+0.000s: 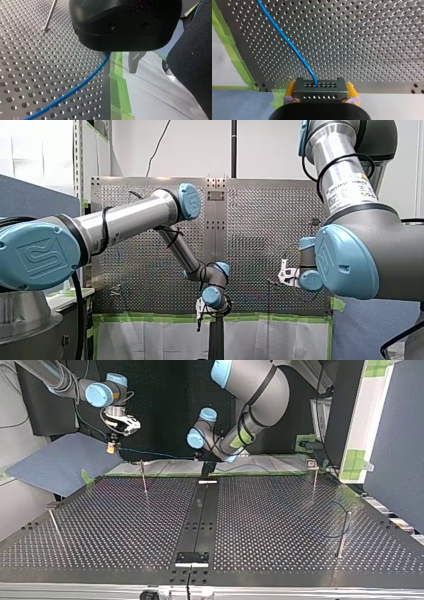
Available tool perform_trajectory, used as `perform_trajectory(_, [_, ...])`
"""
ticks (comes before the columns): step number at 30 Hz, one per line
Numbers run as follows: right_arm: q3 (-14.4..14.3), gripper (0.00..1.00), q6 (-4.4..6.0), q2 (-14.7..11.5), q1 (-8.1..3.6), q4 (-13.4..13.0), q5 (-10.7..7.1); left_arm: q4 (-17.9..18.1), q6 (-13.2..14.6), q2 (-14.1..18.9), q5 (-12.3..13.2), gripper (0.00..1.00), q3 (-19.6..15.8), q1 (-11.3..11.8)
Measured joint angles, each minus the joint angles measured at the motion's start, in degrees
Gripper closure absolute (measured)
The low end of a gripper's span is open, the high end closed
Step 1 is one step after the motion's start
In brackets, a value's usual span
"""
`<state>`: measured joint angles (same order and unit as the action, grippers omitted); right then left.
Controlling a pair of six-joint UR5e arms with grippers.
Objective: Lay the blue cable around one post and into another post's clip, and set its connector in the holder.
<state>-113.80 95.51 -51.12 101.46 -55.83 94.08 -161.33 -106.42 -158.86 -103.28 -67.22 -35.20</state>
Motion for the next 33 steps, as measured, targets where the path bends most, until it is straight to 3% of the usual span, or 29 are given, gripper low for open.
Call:
perform_trajectory(7, [-0.02,1.00,-0.02,0.00,-0.32,-0.06,-0.03,-0.20,0.15,0.01,0.37,0.61,0.00,0.02])
perform_trajectory(8, [-0.02,1.00,-0.04,0.00,-0.32,-0.05,-0.03,-0.21,0.15,0.01,0.38,0.71,0.00,0.02])
perform_trajectory(9, [-0.01,1.00,-0.06,0.00,-0.32,-0.03,-0.03,-0.21,0.16,0.02,0.39,0.71,0.00,0.02])
perform_trajectory(11, [-0.01,1.00,-0.10,0.00,-0.33,-0.01,-0.03,-0.22,0.16,0.02,0.40,0.83,0.00,0.01])
perform_trajectory(12, [-0.01,1.00,-0.11,0.00,-0.33,0.00,-0.03,-0.22,0.16,0.01,0.40,0.83,0.00,-0.01])
perform_trajectory(14, [-0.01,1.00,-0.13,0.00,-0.34,0.01,-0.03,-0.22,0.16,0.01,0.40,0.93,0.00,-0.02])
perform_trajectory(30, [0.01,1.00,0.03,0.03,-0.50,-0.51,-0.03,-0.23,0.24,0.02,0.46,0.93,0.00,-0.03])
perform_trajectory(33, [0.02,1.00,0.10,0.04,-0.51,-0.64,-0.03,-0.23,0.29,0.02,0.41,0.98,0.00,-0.11])
